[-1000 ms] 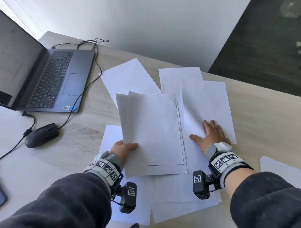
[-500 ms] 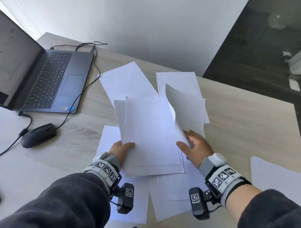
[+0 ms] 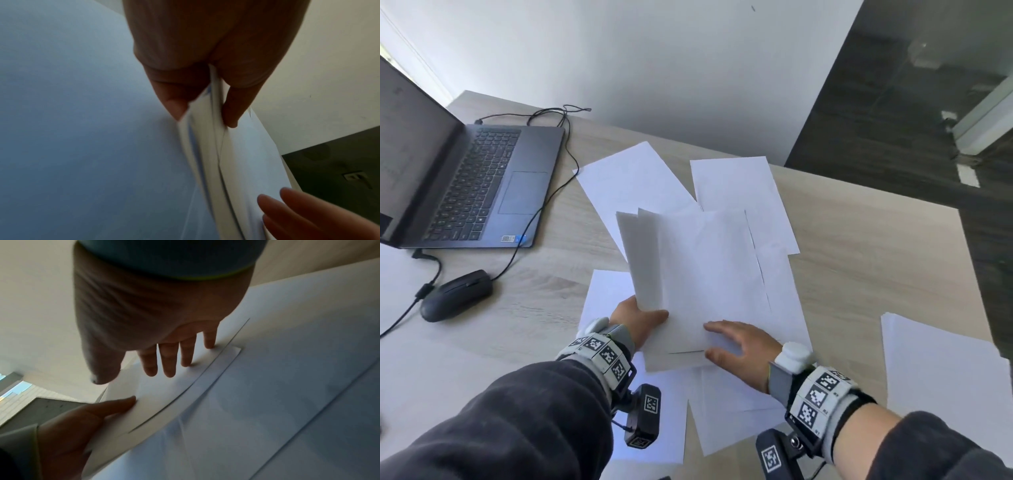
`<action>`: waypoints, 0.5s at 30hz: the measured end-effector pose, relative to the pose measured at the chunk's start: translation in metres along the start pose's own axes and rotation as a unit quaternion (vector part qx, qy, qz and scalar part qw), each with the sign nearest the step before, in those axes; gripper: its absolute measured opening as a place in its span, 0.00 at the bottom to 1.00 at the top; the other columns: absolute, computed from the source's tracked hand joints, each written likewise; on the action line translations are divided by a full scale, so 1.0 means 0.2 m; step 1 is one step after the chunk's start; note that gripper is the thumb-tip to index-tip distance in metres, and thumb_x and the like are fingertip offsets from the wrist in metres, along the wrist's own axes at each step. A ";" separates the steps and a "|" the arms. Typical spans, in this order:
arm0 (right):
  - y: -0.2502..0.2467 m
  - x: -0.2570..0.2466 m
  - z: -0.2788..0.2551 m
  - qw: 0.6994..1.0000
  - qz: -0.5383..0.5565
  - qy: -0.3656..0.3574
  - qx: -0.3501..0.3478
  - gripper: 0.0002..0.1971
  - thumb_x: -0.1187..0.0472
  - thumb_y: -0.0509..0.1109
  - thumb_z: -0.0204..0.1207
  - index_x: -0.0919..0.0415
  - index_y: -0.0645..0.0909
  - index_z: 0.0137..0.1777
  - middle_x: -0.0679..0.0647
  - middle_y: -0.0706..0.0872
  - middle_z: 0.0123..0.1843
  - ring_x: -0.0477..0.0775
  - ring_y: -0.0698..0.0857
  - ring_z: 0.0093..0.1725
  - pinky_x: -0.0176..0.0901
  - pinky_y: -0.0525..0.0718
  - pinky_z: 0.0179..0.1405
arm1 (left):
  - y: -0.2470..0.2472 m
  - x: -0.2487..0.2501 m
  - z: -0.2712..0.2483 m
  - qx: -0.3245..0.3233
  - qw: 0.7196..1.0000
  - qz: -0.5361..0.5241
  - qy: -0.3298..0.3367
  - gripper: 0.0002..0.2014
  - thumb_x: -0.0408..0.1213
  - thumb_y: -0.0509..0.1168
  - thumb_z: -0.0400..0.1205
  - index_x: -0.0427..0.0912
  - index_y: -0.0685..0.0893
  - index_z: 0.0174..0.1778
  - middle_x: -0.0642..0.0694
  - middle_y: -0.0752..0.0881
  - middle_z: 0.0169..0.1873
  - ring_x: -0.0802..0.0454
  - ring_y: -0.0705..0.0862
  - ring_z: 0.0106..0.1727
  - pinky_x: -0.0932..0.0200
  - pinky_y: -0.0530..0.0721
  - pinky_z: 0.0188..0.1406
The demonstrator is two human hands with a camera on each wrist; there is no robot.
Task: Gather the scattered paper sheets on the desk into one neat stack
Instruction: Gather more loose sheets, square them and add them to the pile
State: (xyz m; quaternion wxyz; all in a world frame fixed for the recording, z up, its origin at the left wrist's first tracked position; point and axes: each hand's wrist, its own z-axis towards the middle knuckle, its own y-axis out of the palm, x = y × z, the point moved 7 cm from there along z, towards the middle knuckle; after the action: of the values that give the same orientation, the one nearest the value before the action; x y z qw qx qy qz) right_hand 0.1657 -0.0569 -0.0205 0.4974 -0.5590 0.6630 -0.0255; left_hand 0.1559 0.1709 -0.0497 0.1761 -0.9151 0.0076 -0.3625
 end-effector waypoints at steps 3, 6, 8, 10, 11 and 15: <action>-0.11 0.10 -0.05 0.992 0.076 0.032 0.098 0.25 0.43 0.65 0.80 0.44 0.72 0.77 0.41 0.69 0.80 0.43 0.66 0.80 0.41 0.64 0.79 | 0.02 0.02 -0.04 -0.021 1.000 -0.012 0.008 0.12 0.36 0.74 0.76 0.47 0.85 0.55 0.45 0.91 0.47 0.41 0.91 0.48 0.41 0.89 0.58; -0.21 0.26 -0.11 0.962 0.158 0.096 0.202 0.22 0.50 0.67 0.81 0.49 0.74 0.74 0.45 0.73 0.78 0.43 0.70 0.76 0.42 0.69 0.76 | 0.04 0.03 -0.09 -0.030 0.999 -0.026 0.007 0.20 0.42 0.68 0.66 0.43 0.86 0.54 0.40 0.92 0.46 0.37 0.91 0.48 0.37 0.89 0.58; -0.21 0.35 -0.14 0.955 0.173 0.133 0.201 0.23 0.49 0.67 0.80 0.47 0.73 0.75 0.46 0.74 0.78 0.48 0.72 0.77 0.46 0.71 0.75 | 0.06 0.01 -0.12 -0.031 0.999 -0.034 -0.004 0.21 0.43 0.66 0.66 0.41 0.86 0.54 0.39 0.92 0.45 0.37 0.91 0.47 0.38 0.90 0.56; -0.16 0.37 -0.14 0.968 0.132 0.144 0.158 0.26 0.44 0.67 0.78 0.44 0.71 0.76 0.45 0.74 0.78 0.50 0.73 0.77 0.46 0.71 0.75 | 0.10 -0.02 -0.13 -0.032 0.998 -0.045 -0.020 0.14 0.44 0.71 0.75 0.42 0.86 0.53 0.39 0.91 0.45 0.37 0.91 0.47 0.41 0.91 0.52; -0.14 0.37 -0.15 0.976 0.104 0.139 0.134 0.28 0.41 0.66 0.77 0.42 0.70 0.77 0.44 0.73 0.79 0.49 0.72 0.77 0.46 0.70 0.76 | 0.12 -0.04 -0.13 -0.039 0.998 -0.043 -0.026 0.12 0.45 0.72 0.78 0.44 0.86 0.53 0.41 0.92 0.46 0.38 0.91 0.47 0.42 0.91 0.49; -0.01 0.32 -0.19 0.993 0.040 0.098 0.052 0.34 0.31 0.59 0.71 0.35 0.66 0.78 0.40 0.67 0.82 0.44 0.62 0.82 0.48 0.64 0.81 | 0.21 -0.08 -0.14 -0.048 0.999 0.012 -0.012 0.13 0.45 0.76 0.78 0.47 0.86 0.55 0.46 0.92 0.47 0.43 0.91 0.48 0.48 0.91 0.50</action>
State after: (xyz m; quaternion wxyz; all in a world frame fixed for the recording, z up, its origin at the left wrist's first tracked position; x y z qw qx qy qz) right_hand 0.1487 -0.1270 -0.0396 0.4591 -0.5000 0.7282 -0.0945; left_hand 0.1299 0.1248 -0.0553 0.1367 -0.9265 0.0342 -0.3489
